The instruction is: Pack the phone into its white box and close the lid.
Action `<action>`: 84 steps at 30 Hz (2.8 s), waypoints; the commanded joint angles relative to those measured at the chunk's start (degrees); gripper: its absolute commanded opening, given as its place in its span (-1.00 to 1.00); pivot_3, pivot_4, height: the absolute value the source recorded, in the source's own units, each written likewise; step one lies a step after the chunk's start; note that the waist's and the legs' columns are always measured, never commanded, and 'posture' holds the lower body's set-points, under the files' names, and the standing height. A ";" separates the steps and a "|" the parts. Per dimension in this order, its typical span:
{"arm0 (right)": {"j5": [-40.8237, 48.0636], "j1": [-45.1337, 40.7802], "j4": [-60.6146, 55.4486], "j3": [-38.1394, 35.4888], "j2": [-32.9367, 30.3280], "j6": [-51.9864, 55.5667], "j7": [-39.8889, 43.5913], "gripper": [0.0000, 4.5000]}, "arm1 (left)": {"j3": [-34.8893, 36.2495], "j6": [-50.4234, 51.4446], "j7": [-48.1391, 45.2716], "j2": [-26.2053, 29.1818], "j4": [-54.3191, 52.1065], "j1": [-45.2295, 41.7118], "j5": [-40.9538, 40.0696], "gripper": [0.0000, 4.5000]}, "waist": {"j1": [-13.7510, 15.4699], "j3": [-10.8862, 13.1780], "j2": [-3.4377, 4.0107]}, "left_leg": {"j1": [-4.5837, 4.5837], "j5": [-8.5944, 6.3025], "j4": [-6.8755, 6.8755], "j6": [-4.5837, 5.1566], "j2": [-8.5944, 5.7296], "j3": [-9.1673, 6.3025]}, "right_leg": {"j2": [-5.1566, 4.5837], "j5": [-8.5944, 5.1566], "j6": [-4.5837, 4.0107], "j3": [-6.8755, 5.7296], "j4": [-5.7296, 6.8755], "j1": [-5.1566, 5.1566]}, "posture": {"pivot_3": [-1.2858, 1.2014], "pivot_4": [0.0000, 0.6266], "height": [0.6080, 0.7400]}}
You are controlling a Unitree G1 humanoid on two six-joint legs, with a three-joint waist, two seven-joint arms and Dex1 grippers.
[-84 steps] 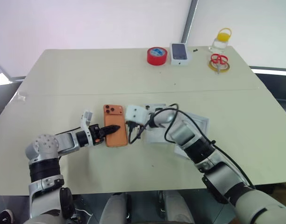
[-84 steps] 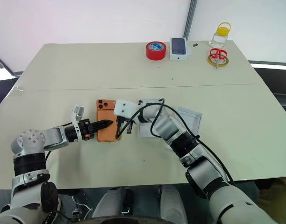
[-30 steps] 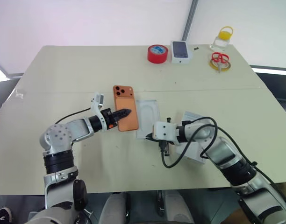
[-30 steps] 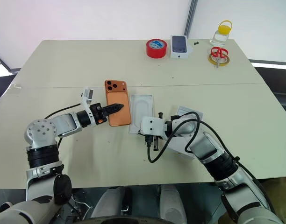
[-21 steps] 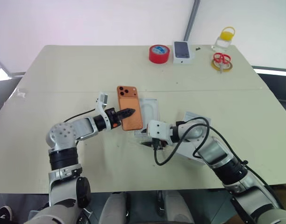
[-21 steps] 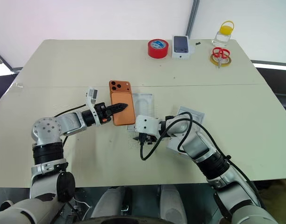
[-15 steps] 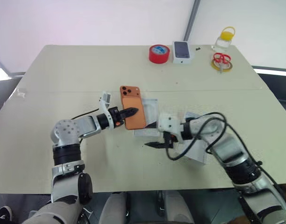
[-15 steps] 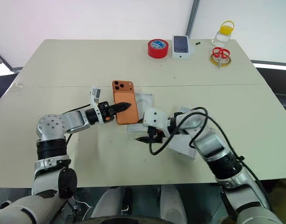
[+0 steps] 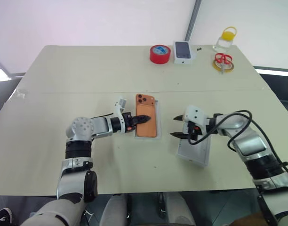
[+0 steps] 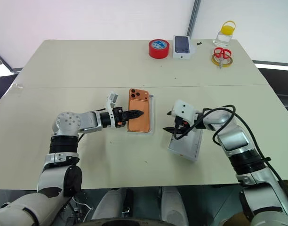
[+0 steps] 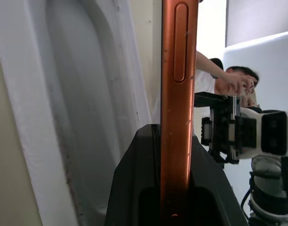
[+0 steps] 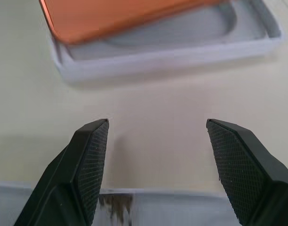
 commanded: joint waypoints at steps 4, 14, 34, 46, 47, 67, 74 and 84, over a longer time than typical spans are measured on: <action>1.00 -0.55 -1.37 -2.25 0.29 -1.36 -1.05 0.56 | -0.97 0.32 -2.27 0.96 0.10 -3.11 0.56 0.67 | -0.02 0.00 0.00 | 0.01 0.00 0.00 0.00 0.01 -0.02 | 0.00 0.00 0.00 -0.01 0.01 0.01 | 0.03 -0.52 0.98; 0.26 -1.45 -1.47 -0.86 2.16 -1.85 -1.89 0.56 | -7.44 2.89 -4.72 5.31 -3.20 -4.77 3.83 0.98 | -0.11 0.00 0.00 | 0.04 0.01 -0.01 -0.01 0.07 -0.01 | 0.07 0.01 0.01 0.00 0.02 0.02 | 0.03 -0.52 0.98; -0.13 -2.25 -1.52 0.71 5.24 -1.45 -2.78 0.56 | -12.27 -6.15 -10.73 17.99 -14.60 -0.54 10.11 0.98 | -0.10 0.01 0.03 | 0.04 0.02 -0.01 -0.03 0.13 -0.02 | 0.10 0.00 0.00 0.06 0.05 -0.02 | 0.03 -0.52 0.98; -5.31 -5.70 4.31 2.24 6.72 -5.20 -7.49 -0.54 | -25.63 -46.35 -13.82 23.15 -14.82 9.13 36.21 -0.10 | -0.04 0.00 0.04 | 0.03 0.02 -0.01 -0.04 0.09 0.03 | 0.03 0.00 -0.04 0.05 0.03 -0.02 | 0.03 -0.52 0.98; -6.17 -6.10 5.35 2.57 6.89 -6.31 -8.20 -0.77 | -28.53 -53.05 -14.46 24.11 -14.74 9.73 40.43 -0.34 | -0.03 0.00 0.05 | 0.04 0.02 -0.02 -0.04 0.09 0.05 | 0.03 -0.01 -0.07 0.06 0.02 -0.03 | 0.03 -0.52 0.98; -9.95 -2.00 -0.13 5.30 5.68 -8.07 -4.95 -1.00 | -38.64 -59.94 -21.42 7.44 -10.00 6.80 49.68 -1.00 | 1.52 -0.04 0.10 | 0.01 -0.03 0.14 0.11 -0.02 0.06 | -0.02 0.02 -0.06 0.02 0.03 0.10 | 0.03 -0.52 0.98; -8.20 6.48 -9.14 1.19 -0.98 -3.99 -1.86 -1.00 | -41.66 -60.73 -24.15 2.03 -9.90 5.40 51.33 -1.00 | 1.80 -0.04 0.10 | 0.02 -0.06 0.16 0.17 -0.08 0.02 | -0.05 0.00 -0.04 0.01 0.00 0.15 | 0.03 -0.52 0.98; -7.47 14.25 -11.49 -5.25 -6.95 -4.20 -2.52 -1.00 | -42.46 -59.00 -26.49 -1.19 -12.35 7.14 51.19 -1.00 | 2.90 -0.05 0.10 | 0.06 -0.08 0.20 0.20 -0.07 0.02 | -0.06 -0.09 -0.19 0.02 -0.03 0.19 | 0.03 -0.52 0.98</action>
